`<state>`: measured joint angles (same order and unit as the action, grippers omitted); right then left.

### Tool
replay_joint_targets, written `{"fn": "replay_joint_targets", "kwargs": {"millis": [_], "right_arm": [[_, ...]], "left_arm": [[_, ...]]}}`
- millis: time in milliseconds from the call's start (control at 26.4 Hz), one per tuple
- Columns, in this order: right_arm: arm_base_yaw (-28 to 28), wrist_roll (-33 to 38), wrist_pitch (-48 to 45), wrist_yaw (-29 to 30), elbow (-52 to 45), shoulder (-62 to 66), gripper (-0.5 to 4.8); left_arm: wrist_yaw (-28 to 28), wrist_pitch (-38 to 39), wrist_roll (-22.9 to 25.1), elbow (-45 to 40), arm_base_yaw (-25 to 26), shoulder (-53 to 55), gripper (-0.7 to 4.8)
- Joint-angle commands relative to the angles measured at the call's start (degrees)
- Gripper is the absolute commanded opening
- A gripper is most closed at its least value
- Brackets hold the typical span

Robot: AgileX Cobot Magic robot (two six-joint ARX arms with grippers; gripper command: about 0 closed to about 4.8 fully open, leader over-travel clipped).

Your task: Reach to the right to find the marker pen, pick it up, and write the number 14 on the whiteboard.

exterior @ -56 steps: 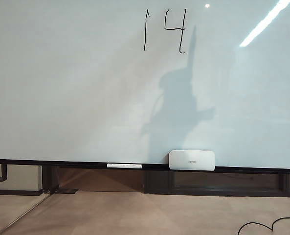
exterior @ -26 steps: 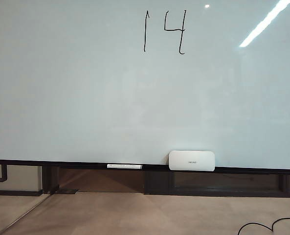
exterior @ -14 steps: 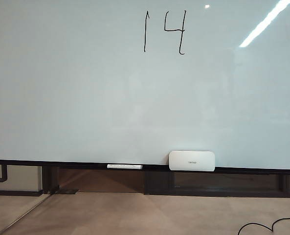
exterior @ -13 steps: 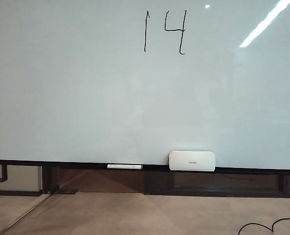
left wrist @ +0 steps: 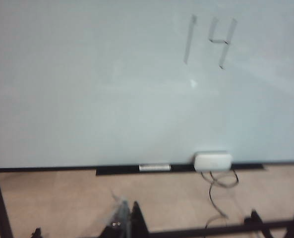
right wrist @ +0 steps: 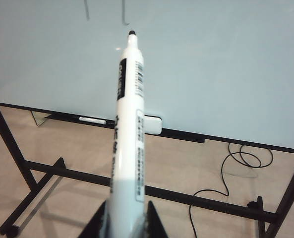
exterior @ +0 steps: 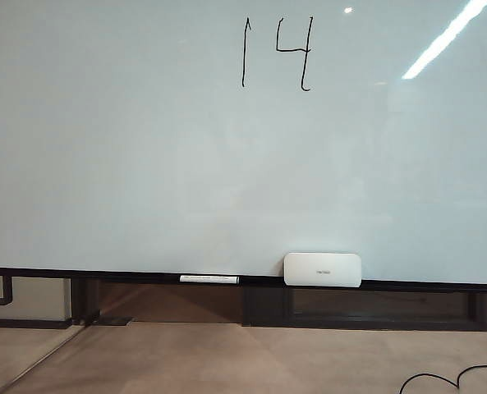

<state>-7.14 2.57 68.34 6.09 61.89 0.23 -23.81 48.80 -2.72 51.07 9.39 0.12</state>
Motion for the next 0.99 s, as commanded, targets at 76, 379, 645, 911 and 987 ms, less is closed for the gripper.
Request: {"fn": "replay_joint_targets", "kwargs": {"millis": [76, 379, 645, 911, 987], "right_arm": [[0.0, 0.5, -10.3, -0.4, -4.8, 0.1, -0.01], [-0.1, 1.0, -25.7, 0.5, -18.0, 0.1, -0.01], [-0.1, 4.1, -36.9, 2.3, -28.7, 0.1, -0.01], [-0.2, 5.0, -46.2, 3.0, -37.3, 0.1, -0.01], [-0.2, 5.0, -47.1, 3.0, -38.8, 0.1, -0.01]], "left_arm": [[-2.5, -15.2, -2.4, -7.6, 1.1, 0.1, -0.06], [-0.9, -29.3, -3.7, -17.8, 1.1, 0.3, -0.06], [5.0, -29.9, -7.6, -21.6, 1.1, 0.3, -0.06], [6.7, -31.5, -9.8, -25.3, 1.0, 0.3, -0.06], [6.7, -31.5, -11.6, -27.2, 1.0, 0.3, -0.06]]}}
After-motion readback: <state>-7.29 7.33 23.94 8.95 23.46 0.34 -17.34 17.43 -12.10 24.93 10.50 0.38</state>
